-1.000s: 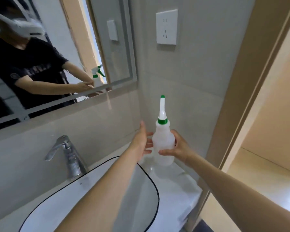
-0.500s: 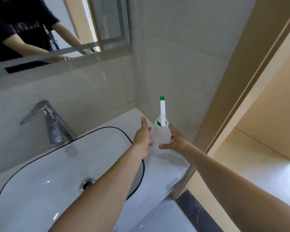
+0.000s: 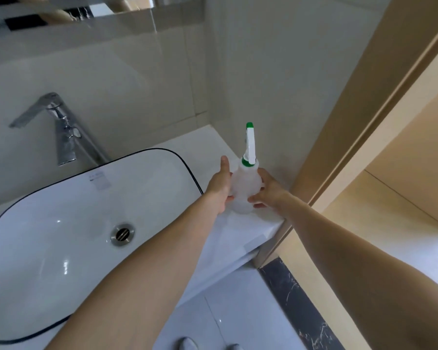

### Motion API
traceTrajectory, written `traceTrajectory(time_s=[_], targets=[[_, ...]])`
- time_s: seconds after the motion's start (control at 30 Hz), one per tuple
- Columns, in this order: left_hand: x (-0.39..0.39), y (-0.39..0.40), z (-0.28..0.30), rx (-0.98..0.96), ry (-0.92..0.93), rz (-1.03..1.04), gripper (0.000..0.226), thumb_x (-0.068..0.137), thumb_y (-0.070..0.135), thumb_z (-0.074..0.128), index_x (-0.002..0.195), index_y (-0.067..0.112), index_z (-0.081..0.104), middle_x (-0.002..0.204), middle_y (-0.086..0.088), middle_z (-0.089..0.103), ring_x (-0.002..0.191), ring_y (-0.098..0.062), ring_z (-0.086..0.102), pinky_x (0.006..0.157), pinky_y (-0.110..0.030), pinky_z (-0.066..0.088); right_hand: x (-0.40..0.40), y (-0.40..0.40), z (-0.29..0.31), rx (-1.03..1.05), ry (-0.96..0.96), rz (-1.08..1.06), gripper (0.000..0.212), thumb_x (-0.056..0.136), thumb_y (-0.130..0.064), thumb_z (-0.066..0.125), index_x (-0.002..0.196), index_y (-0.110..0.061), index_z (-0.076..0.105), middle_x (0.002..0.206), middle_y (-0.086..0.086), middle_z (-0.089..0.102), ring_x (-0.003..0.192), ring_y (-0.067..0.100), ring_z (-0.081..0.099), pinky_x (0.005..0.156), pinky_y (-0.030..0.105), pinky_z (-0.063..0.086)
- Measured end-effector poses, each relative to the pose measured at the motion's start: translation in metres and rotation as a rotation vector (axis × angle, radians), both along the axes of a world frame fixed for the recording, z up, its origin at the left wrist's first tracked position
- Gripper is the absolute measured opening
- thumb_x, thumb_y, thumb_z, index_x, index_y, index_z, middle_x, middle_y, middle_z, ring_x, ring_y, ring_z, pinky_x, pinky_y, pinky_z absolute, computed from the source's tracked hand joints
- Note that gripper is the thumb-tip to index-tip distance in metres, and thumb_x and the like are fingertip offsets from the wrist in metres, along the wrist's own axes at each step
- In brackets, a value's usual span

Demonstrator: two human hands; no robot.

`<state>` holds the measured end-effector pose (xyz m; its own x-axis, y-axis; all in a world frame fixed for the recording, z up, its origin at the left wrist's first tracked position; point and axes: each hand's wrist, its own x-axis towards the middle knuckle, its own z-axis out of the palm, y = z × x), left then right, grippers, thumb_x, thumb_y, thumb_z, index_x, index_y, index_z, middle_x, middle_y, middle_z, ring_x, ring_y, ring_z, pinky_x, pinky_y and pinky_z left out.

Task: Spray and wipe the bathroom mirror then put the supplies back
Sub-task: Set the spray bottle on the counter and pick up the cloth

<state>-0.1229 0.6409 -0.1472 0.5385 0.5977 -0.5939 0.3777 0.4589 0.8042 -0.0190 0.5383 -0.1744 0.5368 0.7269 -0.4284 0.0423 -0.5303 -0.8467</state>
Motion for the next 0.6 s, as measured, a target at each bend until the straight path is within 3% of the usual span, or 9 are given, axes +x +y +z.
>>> traceTrajectory(time_s=[0.07,0.17,0.3,0.4,0.5,0.6], targets=[[0.000,0.000,-0.003,0.007,-0.005,0.003,0.066,0.100,0.068,0.019,0.096,0.016,0.060,0.122,-0.011,0.066,0.113,-0.028,0.063,0.101,-0.043,0.052,0.000,-0.001,-0.002,0.013,0.012,-0.008,0.074,0.080,0.014,0.063,0.125,-0.040,0.040,0.108,0.000,0.052,0.106,0.031,0.057,0.091,0.057,0.056],[0.001,-0.002,-0.005,0.002,-0.006,0.016,0.064,0.101,0.065,0.021,0.103,0.015,0.060,0.123,-0.011,0.066,0.113,-0.027,0.063,0.094,-0.039,0.054,-0.001,-0.001,-0.008,0.036,0.026,-0.040,0.077,0.081,0.016,0.055,0.126,-0.044,0.039,0.113,0.003,0.053,0.113,0.036,0.057,0.091,0.060,0.055],[0.000,-0.003,-0.006,0.010,0.013,0.024,0.071,0.100,0.066,0.021,0.123,0.011,0.059,0.128,-0.010,0.064,0.112,-0.025,0.062,0.092,-0.038,0.055,-0.005,-0.001,-0.011,0.035,0.054,-0.128,0.070,0.091,0.009,0.042,0.144,-0.036,0.038,0.131,0.003,0.048,0.119,0.031,0.052,0.093,0.053,0.056],[-0.001,-0.003,-0.004,0.065,0.066,0.038,0.075,0.099,0.068,0.023,0.139,0.011,0.052,0.135,-0.008,0.056,0.110,-0.025,0.053,0.101,-0.040,0.050,-0.005,0.002,-0.004,-0.033,0.053,-0.167,0.070,0.092,0.008,0.035,0.149,-0.034,0.035,0.132,0.003,0.047,0.118,0.031,0.050,0.094,0.048,0.056],[-0.005,0.001,0.006,0.114,0.084,0.053,0.077,0.098,0.069,0.024,0.144,0.013,0.049,0.134,-0.008,0.054,0.107,-0.025,0.049,0.102,-0.040,0.048,-0.004,0.007,0.012,-0.061,-0.022,-0.163,0.067,0.092,0.004,0.034,0.149,-0.033,0.036,0.132,0.007,0.049,0.107,0.028,0.053,0.085,0.039,0.052],[-0.010,0.009,0.023,0.151,0.091,0.061,0.079,0.098,0.070,0.023,0.144,0.012,0.049,0.124,-0.004,0.059,0.108,-0.025,0.050,0.105,-0.037,0.044,0.000,0.011,0.033,-0.047,-0.053,-0.218,0.061,0.095,-0.001,0.032,0.147,-0.030,0.040,0.121,0.014,0.053,0.081,0.022,0.050,0.076,0.033,0.042]])
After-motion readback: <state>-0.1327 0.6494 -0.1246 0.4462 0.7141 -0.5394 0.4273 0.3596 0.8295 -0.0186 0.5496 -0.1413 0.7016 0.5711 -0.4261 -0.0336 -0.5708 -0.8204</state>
